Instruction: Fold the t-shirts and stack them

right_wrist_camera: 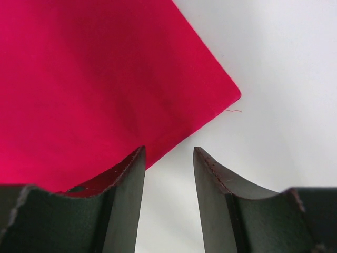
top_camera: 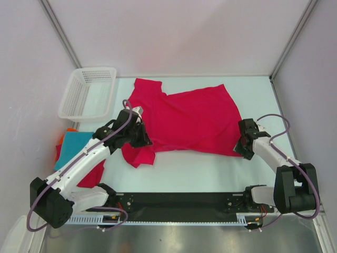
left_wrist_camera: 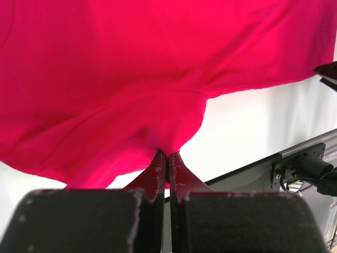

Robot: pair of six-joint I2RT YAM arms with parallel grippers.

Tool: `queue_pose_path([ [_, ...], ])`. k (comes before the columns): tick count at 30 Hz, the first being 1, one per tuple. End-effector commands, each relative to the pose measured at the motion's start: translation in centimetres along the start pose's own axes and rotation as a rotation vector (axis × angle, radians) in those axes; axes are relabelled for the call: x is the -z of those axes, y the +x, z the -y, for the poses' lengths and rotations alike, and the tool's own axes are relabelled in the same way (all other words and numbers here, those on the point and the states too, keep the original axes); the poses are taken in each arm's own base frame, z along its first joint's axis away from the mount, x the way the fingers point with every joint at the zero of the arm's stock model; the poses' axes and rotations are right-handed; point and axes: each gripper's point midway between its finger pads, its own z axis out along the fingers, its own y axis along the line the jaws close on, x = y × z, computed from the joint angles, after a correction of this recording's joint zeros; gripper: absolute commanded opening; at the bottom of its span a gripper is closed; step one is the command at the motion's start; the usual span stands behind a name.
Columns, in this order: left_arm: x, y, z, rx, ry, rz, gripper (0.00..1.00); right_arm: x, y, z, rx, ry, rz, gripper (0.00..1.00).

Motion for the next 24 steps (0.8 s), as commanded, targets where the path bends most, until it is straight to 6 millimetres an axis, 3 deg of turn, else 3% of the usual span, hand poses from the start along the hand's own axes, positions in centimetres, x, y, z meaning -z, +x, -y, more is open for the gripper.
queue_pose_path([
  [1, 0.7, -2.2, 1.9, -0.036, 0.062, 0.040, 0.00, -0.2, -0.3, -0.1, -0.014, 0.014, 0.027, 0.47],
  [13, 0.1, -3.4, 2.0, -0.036, 0.072, 0.034, 0.00, -0.5, 0.3, 0.2, -0.001, 0.041, 0.018, 0.47],
  [24, 1.0, -4.8, 1.2, -0.005, 0.091, 0.060, 0.00, -0.9, 0.5, -0.2, 0.002, 0.046, 0.015, 0.47],
])
